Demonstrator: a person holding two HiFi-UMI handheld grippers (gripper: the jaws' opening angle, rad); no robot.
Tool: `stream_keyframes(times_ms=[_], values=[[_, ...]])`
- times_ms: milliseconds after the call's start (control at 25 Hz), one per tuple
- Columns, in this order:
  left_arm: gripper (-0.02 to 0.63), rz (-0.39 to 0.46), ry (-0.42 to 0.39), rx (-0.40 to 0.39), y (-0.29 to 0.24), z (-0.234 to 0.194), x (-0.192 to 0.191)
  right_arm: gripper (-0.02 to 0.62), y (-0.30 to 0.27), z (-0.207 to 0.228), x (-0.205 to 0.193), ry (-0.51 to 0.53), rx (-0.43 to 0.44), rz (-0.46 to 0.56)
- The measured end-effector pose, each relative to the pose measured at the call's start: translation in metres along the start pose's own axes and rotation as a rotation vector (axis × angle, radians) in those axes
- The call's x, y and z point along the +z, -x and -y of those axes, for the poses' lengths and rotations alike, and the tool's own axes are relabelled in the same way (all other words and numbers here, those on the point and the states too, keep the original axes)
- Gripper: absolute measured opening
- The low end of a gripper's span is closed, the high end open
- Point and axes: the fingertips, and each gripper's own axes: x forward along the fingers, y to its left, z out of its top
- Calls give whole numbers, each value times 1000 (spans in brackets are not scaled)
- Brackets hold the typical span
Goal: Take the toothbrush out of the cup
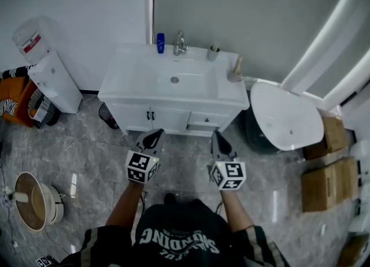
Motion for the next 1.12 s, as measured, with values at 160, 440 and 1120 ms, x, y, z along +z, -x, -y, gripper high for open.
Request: stream_keyframes(times_ms=[160, 440, 1120], values=[[-2, -2, 3, -17, -5, -5, -4, -6, -1, 0, -2, -4, -11, 4], [-2, -9, 10, -50, -26, -12, 3, -5, -11, 15, 1, -17, -46, -1], [-2, -54, 35, -43, -101, -64, -1, -6, -113, 47, -12, -50, -22, -50]])
